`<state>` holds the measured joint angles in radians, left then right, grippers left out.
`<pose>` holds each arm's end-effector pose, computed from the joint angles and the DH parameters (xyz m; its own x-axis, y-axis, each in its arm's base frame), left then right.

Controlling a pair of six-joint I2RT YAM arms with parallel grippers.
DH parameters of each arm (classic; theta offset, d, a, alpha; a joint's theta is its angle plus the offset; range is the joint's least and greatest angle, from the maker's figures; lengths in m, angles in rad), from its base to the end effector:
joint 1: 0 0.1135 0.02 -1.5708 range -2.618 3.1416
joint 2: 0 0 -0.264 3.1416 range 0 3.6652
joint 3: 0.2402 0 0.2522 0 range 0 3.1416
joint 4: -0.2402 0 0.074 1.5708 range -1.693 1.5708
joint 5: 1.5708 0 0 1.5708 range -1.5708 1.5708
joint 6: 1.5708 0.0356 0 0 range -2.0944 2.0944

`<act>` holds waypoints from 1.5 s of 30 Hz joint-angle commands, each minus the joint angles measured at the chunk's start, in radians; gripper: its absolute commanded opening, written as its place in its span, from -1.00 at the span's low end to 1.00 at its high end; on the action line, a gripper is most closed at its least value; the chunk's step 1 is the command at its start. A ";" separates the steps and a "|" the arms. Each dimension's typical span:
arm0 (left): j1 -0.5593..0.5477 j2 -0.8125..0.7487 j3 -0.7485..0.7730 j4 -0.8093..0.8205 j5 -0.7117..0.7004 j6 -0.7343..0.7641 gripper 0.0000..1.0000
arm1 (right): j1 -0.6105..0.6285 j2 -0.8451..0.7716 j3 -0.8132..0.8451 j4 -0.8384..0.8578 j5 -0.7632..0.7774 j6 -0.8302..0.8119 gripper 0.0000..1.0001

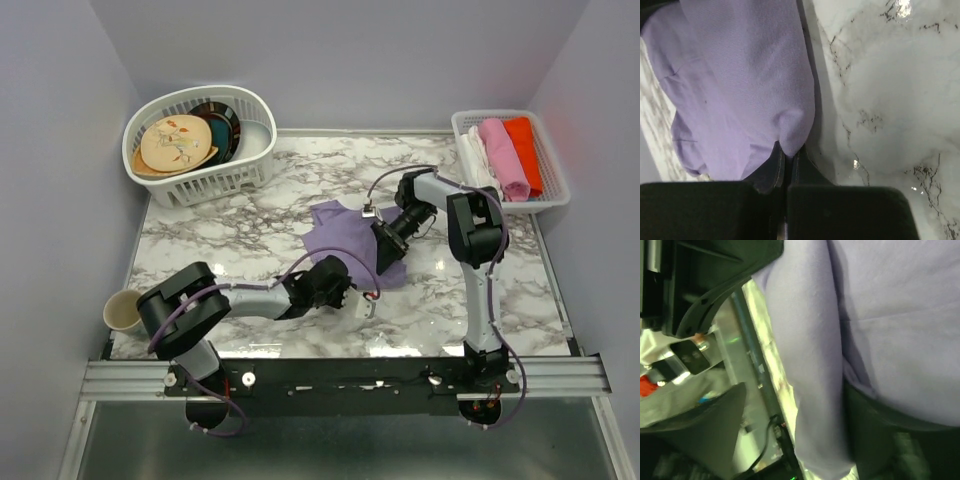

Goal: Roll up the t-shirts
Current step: Roll the T-shirt to the center of the board.

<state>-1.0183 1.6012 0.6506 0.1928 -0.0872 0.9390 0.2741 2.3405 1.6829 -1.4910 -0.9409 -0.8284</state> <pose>0.1594 -0.2527 0.1377 0.4445 0.8109 -0.3807 0.7723 -0.1316 0.6215 0.3603 0.1312 0.1213 -0.7408 -0.6592 -0.1295 -0.4147 0.2971 0.8601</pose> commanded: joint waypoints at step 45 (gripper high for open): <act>0.363 0.207 0.587 -0.891 0.819 -0.111 -1.00 | 0.329 -1.040 -1.172 1.469 0.527 -0.193 0.60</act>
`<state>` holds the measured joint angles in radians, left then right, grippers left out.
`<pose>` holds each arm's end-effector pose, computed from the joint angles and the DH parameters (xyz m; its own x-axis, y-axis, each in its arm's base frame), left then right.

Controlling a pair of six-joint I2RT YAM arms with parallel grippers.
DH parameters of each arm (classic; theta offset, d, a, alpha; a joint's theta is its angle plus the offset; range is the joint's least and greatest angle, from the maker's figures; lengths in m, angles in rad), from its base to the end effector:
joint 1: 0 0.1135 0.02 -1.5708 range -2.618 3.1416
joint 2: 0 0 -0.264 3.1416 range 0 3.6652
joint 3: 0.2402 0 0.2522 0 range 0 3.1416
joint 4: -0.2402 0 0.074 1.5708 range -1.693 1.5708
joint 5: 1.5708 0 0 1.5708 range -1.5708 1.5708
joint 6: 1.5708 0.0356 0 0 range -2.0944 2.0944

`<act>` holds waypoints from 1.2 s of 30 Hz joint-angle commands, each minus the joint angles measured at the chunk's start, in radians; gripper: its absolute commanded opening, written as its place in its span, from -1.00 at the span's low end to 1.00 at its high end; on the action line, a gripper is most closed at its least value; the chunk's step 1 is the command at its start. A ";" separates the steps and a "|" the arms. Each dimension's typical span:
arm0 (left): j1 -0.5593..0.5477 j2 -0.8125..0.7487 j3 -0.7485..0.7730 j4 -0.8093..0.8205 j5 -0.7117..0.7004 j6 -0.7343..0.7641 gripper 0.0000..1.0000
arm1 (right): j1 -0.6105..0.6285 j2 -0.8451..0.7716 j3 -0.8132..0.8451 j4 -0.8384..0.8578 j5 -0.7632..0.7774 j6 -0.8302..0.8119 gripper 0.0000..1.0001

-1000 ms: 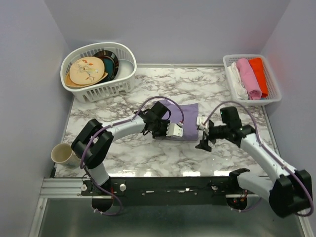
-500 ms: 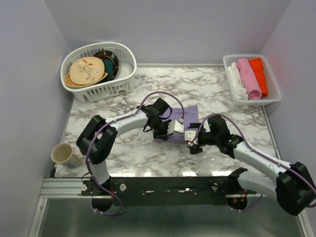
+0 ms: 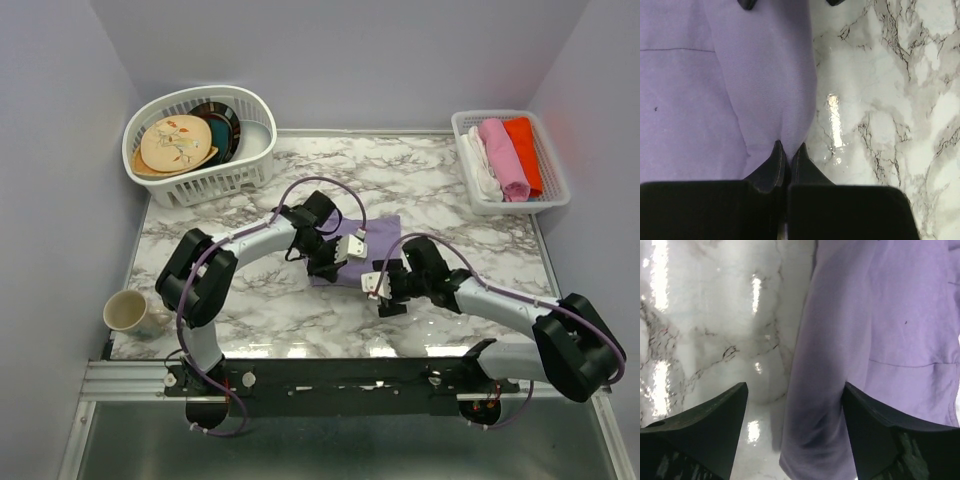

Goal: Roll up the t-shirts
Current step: Roll the T-shirt to the center of the board.

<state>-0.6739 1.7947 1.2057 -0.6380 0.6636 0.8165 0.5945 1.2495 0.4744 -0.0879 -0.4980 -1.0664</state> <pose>0.2598 -0.2356 0.1886 -0.0273 0.7565 -0.6534 0.9839 -0.0954 -0.1515 0.1744 0.1385 0.1554 0.3518 -0.6906 -0.6319 -0.9132 -0.1049 -0.3938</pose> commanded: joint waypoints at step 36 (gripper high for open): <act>0.295 0.474 0.563 -0.523 0.199 -0.033 -0.57 | -0.341 1.076 1.262 -1.427 -0.346 -0.141 -0.61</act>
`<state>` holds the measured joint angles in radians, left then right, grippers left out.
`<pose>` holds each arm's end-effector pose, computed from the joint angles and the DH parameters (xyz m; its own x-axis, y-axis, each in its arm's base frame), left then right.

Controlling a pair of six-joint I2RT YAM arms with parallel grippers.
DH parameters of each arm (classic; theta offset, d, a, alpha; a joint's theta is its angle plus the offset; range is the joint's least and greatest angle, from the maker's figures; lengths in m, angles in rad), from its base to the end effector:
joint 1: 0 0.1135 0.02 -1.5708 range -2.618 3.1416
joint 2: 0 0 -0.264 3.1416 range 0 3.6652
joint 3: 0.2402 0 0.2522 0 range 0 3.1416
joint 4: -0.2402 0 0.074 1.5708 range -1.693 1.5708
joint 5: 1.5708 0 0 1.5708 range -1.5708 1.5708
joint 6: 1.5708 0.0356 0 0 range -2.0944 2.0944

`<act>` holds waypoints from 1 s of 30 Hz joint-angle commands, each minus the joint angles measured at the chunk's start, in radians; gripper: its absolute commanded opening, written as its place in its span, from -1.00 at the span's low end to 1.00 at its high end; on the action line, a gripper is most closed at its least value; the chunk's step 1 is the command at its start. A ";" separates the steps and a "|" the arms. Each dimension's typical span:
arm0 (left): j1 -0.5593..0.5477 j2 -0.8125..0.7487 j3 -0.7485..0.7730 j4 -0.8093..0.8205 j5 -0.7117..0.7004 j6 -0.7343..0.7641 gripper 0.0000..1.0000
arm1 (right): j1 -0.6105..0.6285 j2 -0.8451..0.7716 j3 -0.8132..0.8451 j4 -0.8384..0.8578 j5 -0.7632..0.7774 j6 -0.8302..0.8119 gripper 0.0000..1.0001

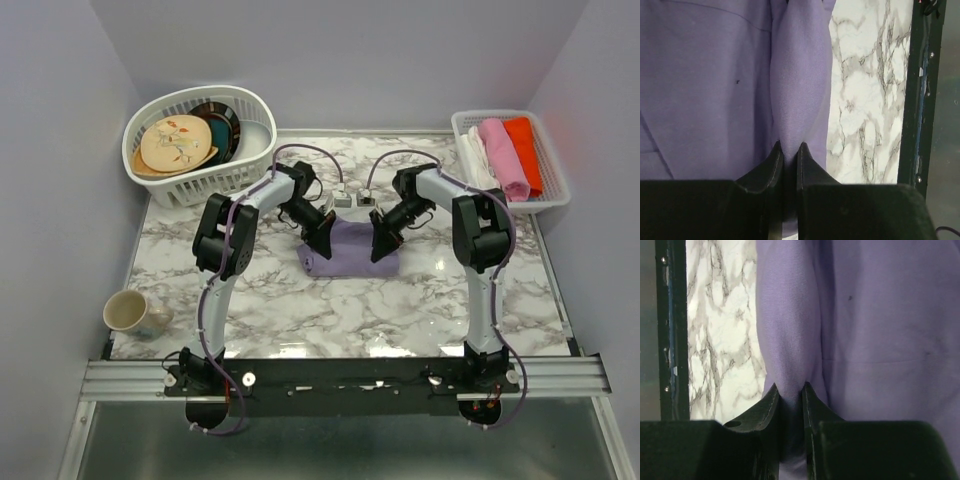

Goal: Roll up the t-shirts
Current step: Roll the T-shirt to the center of the board.

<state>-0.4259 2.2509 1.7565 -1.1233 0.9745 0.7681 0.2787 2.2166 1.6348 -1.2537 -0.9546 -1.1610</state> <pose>0.3755 -0.2027 0.1615 -0.5176 0.6633 -0.5405 0.7735 0.0926 -0.6270 0.3687 0.1357 0.1486 -0.4122 -0.6693 -0.6182 -0.8327 0.0013 0.5538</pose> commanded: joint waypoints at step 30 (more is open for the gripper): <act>-0.442 -0.912 -1.190 1.457 -0.996 0.178 0.29 | 0.016 0.327 0.353 -0.271 0.281 0.373 -0.61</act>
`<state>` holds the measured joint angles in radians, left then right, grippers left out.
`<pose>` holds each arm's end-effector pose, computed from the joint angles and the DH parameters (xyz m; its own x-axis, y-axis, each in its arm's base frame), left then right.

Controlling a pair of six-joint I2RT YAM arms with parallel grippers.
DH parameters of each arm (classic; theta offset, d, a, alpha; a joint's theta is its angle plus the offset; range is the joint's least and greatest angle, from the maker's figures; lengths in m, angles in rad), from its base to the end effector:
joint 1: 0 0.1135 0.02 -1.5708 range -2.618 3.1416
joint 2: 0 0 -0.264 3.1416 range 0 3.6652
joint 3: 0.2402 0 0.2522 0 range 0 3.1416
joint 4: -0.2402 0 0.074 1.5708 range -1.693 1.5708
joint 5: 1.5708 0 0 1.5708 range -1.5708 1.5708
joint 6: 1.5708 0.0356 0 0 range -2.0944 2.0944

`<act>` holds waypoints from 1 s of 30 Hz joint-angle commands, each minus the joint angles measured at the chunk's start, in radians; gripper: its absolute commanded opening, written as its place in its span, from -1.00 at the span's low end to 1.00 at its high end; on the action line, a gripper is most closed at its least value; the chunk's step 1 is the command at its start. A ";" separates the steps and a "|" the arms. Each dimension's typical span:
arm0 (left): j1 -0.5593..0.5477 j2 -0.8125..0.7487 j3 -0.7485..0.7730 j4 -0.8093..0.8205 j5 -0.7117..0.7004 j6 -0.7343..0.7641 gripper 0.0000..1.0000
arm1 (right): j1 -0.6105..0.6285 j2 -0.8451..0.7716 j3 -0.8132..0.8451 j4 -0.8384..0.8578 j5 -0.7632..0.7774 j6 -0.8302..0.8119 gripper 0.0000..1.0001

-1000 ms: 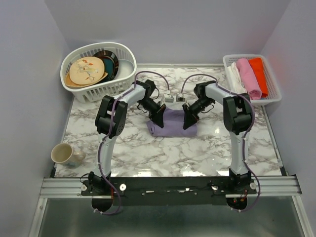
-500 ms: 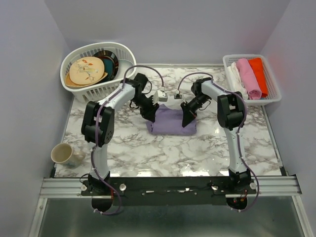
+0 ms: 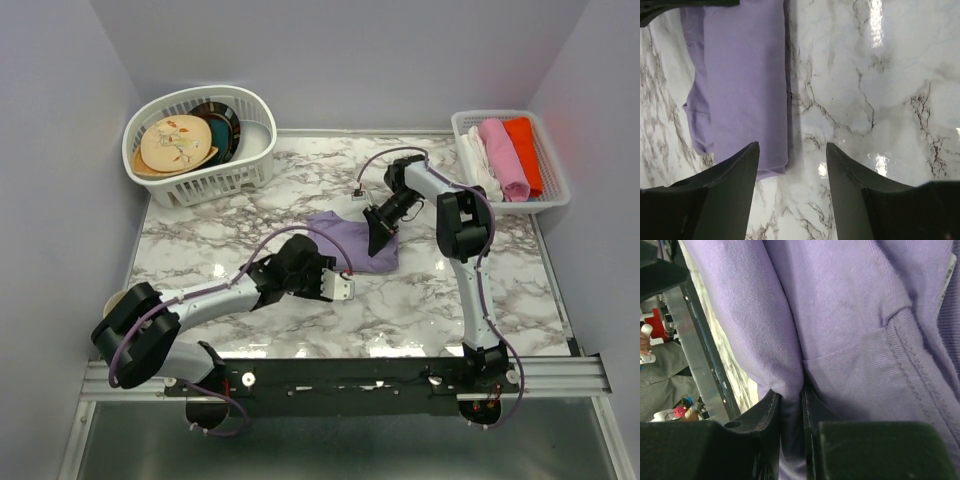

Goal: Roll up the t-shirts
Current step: Roll the T-shirt to the center of the board.

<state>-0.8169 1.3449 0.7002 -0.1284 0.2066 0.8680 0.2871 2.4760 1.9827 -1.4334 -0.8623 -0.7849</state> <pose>0.1799 -0.2023 0.1955 0.3122 0.7586 -0.5719 0.8909 -0.0247 0.4536 0.4124 0.1499 0.1223 -0.6851 -0.6818 -0.2565 -0.5862 0.3069 0.7498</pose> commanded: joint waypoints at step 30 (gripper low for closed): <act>-0.053 0.327 0.076 0.172 -0.216 0.066 -1.00 | -0.072 -0.257 -0.131 0.103 0.040 -0.024 1.00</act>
<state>-0.9127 1.7069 0.6960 0.3141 -0.1467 1.0557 0.2848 2.3680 1.9186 -1.4456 -0.8688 -0.7914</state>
